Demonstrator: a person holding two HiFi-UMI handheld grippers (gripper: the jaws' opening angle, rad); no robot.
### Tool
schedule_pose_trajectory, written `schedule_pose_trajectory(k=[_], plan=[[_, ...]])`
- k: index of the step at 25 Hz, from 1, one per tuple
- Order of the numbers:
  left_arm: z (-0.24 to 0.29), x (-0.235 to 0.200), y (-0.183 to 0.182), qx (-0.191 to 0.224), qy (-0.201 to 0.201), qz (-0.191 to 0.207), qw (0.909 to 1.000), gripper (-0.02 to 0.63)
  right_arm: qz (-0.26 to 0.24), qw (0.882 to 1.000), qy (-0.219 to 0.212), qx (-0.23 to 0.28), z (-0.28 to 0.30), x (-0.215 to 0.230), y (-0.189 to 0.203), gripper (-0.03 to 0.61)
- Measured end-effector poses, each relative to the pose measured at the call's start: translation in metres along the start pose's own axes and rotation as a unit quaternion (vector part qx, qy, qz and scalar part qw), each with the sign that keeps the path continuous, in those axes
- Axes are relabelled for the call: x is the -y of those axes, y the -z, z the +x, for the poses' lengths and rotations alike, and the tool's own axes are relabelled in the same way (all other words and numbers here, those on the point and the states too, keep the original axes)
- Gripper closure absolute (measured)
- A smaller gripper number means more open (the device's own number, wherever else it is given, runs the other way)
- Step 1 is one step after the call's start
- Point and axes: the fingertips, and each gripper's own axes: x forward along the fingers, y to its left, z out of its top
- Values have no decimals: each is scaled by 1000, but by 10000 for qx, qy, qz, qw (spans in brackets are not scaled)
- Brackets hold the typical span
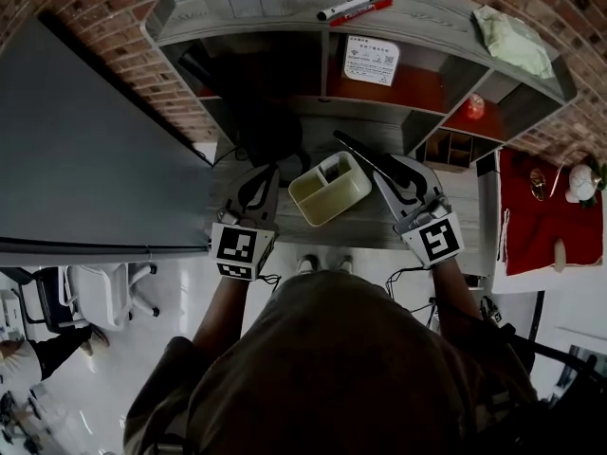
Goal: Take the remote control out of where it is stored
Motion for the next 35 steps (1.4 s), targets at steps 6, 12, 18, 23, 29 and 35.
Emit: schedule_pose_trajectory(k=[6, 12, 18, 23, 29, 35], plan=[[4, -3, -11, 117, -38, 71, 9999, 603, 277, 9981, 388, 389, -25, 11, -17, 462], [15, 5, -24, 224, 64, 131, 9996, 603, 242, 9959, 806, 325, -48, 25, -11, 462], [23, 18, -26, 193, 187, 200, 9994, 603, 446, 9933, 1022, 299, -66, 30, -4, 462], [28, 25, -20, 97, 232, 202, 9995, 603, 487, 9915, 1181, 238, -78, 36, 3, 462], [34, 33, -16, 38, 290, 192, 9994, 603, 552, 9906, 1245, 112, -86, 41, 13, 462], [37, 41, -20, 57, 334, 211, 9992, 603, 615, 9892, 1325, -83, -87, 52, 27, 462]])
